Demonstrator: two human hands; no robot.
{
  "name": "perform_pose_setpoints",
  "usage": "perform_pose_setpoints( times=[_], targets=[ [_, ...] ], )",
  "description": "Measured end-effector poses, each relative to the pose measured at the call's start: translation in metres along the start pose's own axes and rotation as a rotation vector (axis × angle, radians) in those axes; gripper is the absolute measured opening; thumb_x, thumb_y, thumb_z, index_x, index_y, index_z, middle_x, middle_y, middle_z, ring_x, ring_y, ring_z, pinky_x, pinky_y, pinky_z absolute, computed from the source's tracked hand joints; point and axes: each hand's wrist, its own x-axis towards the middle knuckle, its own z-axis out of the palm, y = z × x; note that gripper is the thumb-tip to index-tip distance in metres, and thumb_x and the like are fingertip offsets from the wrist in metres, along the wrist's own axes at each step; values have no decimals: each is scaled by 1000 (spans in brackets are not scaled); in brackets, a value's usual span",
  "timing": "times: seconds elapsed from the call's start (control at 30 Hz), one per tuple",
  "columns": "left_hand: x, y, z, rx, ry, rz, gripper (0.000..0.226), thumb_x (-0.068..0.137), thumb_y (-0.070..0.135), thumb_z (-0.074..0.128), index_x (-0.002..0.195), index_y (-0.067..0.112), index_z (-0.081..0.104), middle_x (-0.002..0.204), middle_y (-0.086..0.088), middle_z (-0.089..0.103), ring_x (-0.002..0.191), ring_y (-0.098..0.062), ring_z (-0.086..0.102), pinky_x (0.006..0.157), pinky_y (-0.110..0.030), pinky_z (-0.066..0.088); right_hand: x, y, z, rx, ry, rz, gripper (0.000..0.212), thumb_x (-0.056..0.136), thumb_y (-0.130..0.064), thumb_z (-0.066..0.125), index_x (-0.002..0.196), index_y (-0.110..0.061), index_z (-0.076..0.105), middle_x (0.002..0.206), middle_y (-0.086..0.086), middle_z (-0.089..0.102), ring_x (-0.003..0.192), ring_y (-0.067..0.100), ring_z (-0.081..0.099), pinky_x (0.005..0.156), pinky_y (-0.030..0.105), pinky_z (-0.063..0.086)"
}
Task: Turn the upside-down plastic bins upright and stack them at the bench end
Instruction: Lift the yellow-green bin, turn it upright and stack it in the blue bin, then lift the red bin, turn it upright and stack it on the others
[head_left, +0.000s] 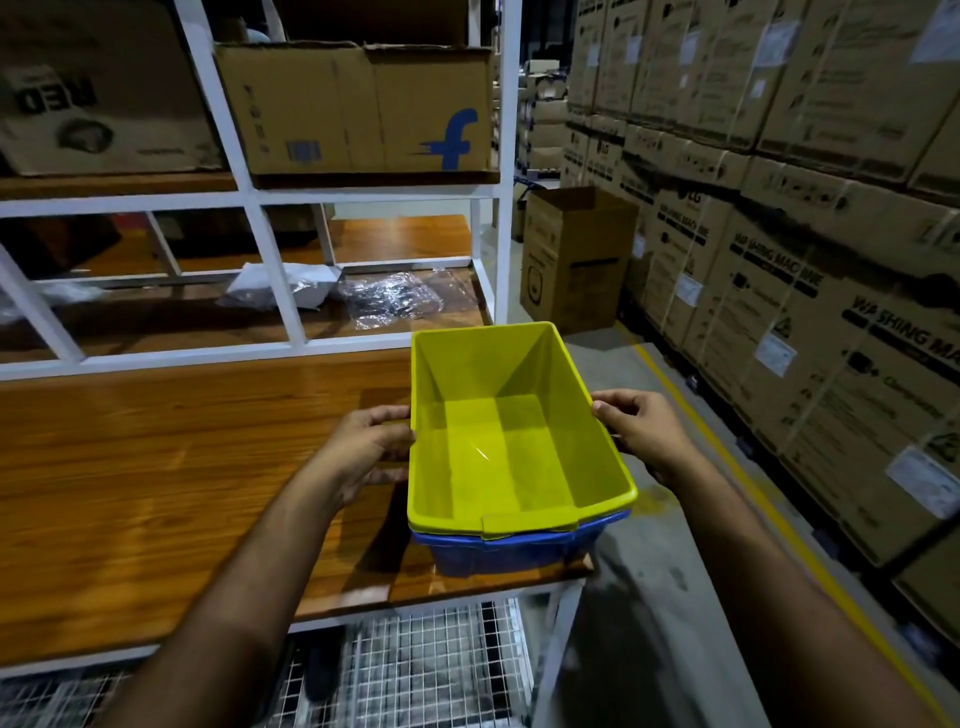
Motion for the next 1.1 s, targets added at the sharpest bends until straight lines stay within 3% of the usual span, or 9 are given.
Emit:
perform_pose_setpoints(
  times=[0.23, 0.37, 0.5, 0.67, 0.8, 0.97, 1.1],
  targets=[
    [-5, -1, 3, 7, 19, 21, 38, 91, 0, 57, 127, 11, 57, 102, -11, 71, 86, -22, 66, 55, -31, 58, -2, -1, 0, -79, 37, -13, 19, 97, -10, 58, 110, -6, 72, 88, 9, 75, 83, 26, 69, 74, 37, 59],
    [-15, 2, 1, 73, 38, 50, 37, 93, 3, 56, 129, 13, 55, 103, -10, 68, 85, -19, 65, 62, -33, 58, -6, -1, -5, -99, 42, -11, 21, 96, -7, 59, 114, -7, 71, 97, 15, 75, 93, 33, 71, 83, 48, 59],
    [-35, 10, 4, 110, 57, 130, 34, 97, 5, 51, 130, 12, 53, 103, -12, 64, 78, -15, 60, 69, -36, 57, -14, -13, -8, -197, 86, -48, 27, 96, -16, 60, 121, -9, 68, 100, 8, 74, 89, 22, 71, 78, 44, 60],
    [-70, 20, 3, 315, 147, 350, 29, 97, 10, 53, 122, 24, 60, 110, -5, 65, 100, -17, 62, 81, -42, 56, -39, -50, 8, -587, 87, -295, 28, 93, -32, 63, 119, -24, 70, 108, -5, 72, 91, 9, 67, 76, 37, 58],
    [-94, 14, -16, 586, 295, 551, 34, 94, 11, 56, 125, 27, 62, 111, 10, 67, 104, 1, 60, 80, -26, 51, -59, -66, 48, -738, 43, -498, 37, 90, -34, 64, 125, -20, 66, 118, 2, 68, 104, 19, 64, 85, 34, 53],
    [-123, -10, -70, 873, 428, 603, 38, 92, 29, 50, 129, 26, 58, 123, 10, 62, 117, -12, 52, 92, -33, 44, -85, -76, 126, -884, -66, -568, 46, 91, -38, 59, 134, -19, 57, 134, 2, 60, 123, 22, 51, 101, 35, 43],
    [-145, -29, -132, 942, 467, 597, 40, 94, 26, 50, 134, 22, 55, 129, 5, 57, 123, -10, 42, 94, -23, 30, -106, -86, 213, -909, -125, -658, 52, 90, -38, 58, 137, -16, 55, 144, 6, 53, 132, 25, 45, 108, 39, 42]
  ],
)
